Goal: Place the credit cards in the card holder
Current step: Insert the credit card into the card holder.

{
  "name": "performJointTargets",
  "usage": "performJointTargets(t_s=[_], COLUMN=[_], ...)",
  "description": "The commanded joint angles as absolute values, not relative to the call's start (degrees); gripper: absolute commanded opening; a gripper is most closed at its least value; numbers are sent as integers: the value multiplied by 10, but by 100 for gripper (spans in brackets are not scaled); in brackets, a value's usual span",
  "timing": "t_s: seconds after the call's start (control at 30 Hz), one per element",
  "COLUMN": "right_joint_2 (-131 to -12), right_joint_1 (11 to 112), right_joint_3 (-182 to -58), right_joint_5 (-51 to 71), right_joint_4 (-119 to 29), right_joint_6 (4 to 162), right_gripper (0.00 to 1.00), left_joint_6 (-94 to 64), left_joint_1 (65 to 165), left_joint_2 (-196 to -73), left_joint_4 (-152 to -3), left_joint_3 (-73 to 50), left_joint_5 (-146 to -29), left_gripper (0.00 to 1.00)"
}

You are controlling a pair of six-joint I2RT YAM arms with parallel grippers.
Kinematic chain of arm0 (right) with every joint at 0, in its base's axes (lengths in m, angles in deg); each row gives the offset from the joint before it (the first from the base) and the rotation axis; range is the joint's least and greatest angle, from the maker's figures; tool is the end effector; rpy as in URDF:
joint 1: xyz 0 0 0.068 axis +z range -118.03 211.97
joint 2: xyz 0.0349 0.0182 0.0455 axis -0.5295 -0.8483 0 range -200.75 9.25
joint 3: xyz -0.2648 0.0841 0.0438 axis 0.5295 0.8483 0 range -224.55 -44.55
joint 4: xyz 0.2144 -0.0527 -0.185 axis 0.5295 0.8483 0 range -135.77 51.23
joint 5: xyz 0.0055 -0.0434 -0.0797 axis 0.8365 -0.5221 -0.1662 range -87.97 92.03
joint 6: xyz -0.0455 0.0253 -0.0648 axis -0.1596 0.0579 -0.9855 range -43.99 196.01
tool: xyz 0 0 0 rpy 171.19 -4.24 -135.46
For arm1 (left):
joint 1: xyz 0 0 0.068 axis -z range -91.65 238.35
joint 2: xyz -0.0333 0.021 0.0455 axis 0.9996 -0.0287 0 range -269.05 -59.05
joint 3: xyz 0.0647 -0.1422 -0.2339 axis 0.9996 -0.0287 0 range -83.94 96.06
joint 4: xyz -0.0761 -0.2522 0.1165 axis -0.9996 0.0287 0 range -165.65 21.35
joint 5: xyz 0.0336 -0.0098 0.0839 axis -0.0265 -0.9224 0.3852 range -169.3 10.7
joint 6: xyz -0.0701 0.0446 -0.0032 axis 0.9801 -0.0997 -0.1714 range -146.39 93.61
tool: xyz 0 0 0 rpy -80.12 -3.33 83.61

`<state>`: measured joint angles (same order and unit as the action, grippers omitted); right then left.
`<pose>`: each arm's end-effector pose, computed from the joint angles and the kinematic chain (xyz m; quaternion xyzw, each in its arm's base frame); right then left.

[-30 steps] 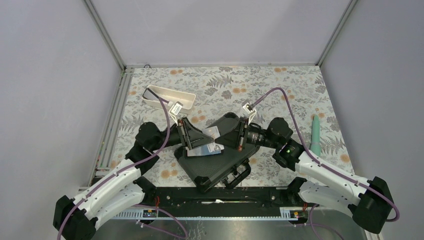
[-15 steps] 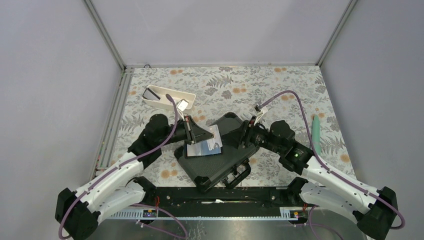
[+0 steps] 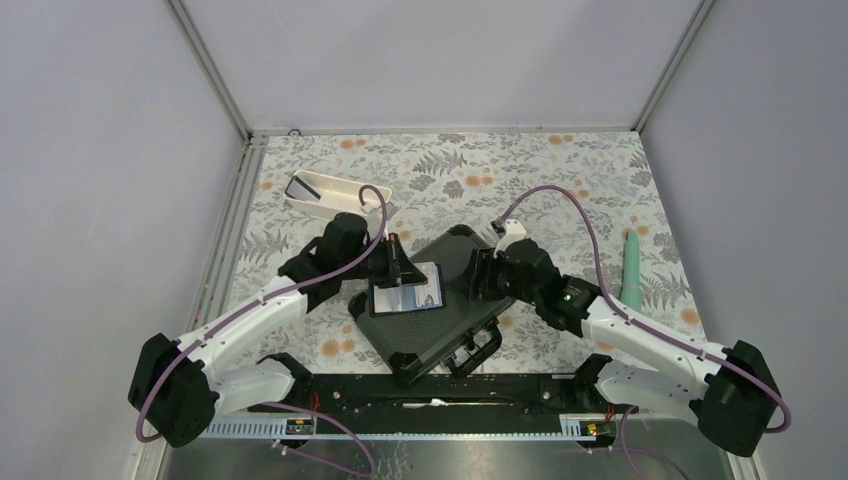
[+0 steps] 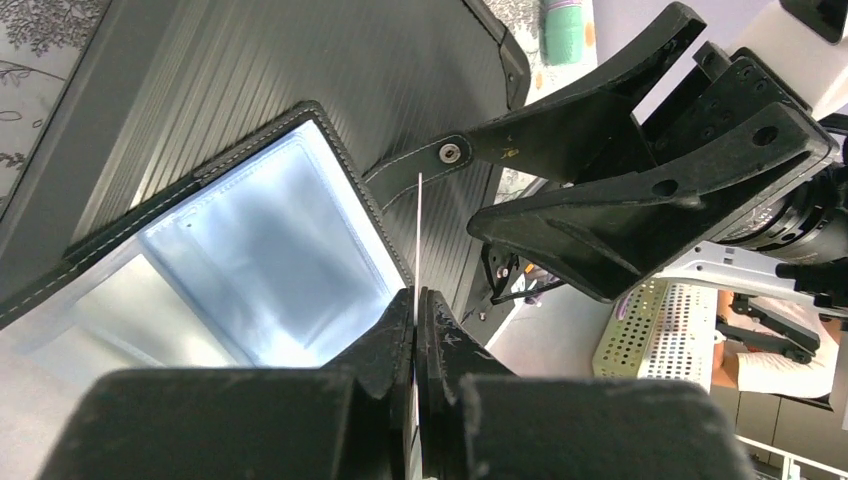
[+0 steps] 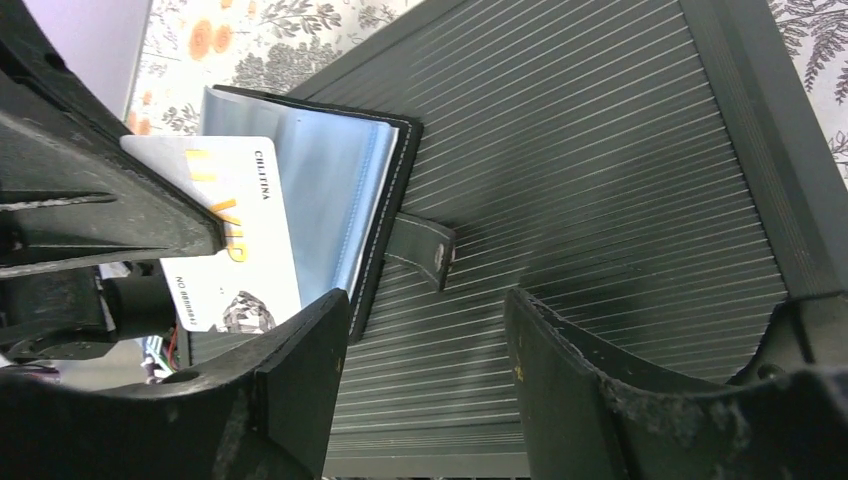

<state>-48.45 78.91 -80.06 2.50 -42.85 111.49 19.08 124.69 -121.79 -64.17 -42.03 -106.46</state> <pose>0.1926 0.2068 0.2342 -0.0865 0.8394 0.3560 0.4014 0.2132 -0.1978 0.2408 0.0451 0.8578 -0.4625 0.2197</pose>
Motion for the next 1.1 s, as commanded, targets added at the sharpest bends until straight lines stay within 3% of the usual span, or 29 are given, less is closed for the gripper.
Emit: performJointTargets(t_s=[0.0,0.2,0.6,0.83,1.07], right_joint_2=[-505,-531,-563,-568,-568], right_joint_1=[792,791,792,792,792], right_joint_3=[-836,-837,-837,-834,-833], right_joint_5=[3,5,-58,-60,-63], right_joint_4=[-436,-452,-452,-452,-452], right_joint_6=[1093,1089,1102,1101,1100], right_gripper=[64,57,32,0,0], left_joint_6=[176,171,119,113,102], left_joint_1=[1233,1199,1160,1135,1117], left_joint_2=[-1223,-1227,-1235,-1224,-1228], left_joint_4=[-631,-625,-560,-550,-534], left_joint_3=[-386,-393,-382,-391,-396], left_joint_5=[-1072,-1105,-1133,-1140,-1161], left_gripper=[0,0,0,0,0])
